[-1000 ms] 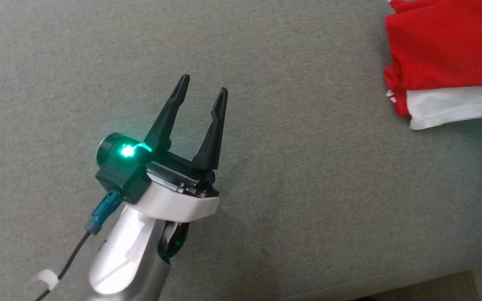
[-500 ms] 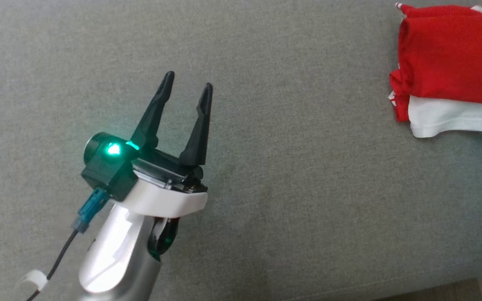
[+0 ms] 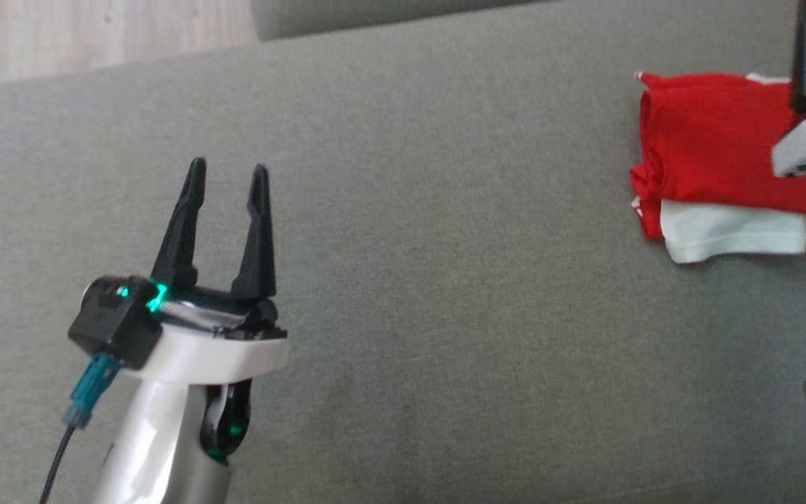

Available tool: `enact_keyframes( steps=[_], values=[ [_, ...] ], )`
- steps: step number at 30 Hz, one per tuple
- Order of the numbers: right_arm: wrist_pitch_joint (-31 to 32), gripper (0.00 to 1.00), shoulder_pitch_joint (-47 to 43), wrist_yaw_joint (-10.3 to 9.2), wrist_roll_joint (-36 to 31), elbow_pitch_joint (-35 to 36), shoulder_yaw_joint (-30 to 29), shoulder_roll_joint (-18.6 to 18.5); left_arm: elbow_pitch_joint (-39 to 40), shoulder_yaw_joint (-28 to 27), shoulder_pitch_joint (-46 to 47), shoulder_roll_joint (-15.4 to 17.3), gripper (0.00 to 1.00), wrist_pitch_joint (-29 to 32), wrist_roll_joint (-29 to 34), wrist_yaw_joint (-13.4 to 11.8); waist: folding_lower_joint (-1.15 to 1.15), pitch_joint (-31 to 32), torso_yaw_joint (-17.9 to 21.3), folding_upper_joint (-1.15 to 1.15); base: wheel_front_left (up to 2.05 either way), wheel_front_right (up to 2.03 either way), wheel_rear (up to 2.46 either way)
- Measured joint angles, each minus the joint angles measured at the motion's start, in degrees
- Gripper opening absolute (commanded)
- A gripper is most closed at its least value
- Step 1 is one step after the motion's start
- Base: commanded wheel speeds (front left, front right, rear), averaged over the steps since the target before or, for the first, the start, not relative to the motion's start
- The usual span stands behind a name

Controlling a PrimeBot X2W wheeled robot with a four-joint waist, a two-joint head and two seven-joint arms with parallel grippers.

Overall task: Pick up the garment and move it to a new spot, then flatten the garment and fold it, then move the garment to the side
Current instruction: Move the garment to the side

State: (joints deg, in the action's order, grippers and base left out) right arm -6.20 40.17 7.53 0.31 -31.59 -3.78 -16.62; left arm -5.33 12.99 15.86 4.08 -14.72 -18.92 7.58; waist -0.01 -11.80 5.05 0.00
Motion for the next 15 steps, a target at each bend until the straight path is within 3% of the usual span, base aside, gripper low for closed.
enact_keyframes(
  steps=[8, 12, 15],
  values=[
    [-0.37, 1.00, -10.31, 0.00, 7.25, 12.92, 1.88, 8.55, 0.13, -2.92, -6.02, -0.25, 1.00, 0.00, 0.43, 0.00, 0.00, 5.29, -2.63, 0.00, 0.00, 0.00, 0.00],
    [-2.32, 1.00, -17.36, 0.00, 9.66, 15.68, 2.54, 12.24, -0.30, -3.50, -9.11, -0.42, 1.00, 0.00, 0.92, 0.00, 0.00, 7.27, -4.12, 0.00, 0.00, 0.00, 0.00],
    [-4.53, 1.00, -22.91, 0.00, 11.06, 15.67, 3.54, 13.02, -1.22, -3.49, -10.94, -0.64, 1.00, 0.01, 0.92, 0.00, 0.00, 8.54, -5.07, 0.00, 0.00, 0.00, 0.00]
  ],
)
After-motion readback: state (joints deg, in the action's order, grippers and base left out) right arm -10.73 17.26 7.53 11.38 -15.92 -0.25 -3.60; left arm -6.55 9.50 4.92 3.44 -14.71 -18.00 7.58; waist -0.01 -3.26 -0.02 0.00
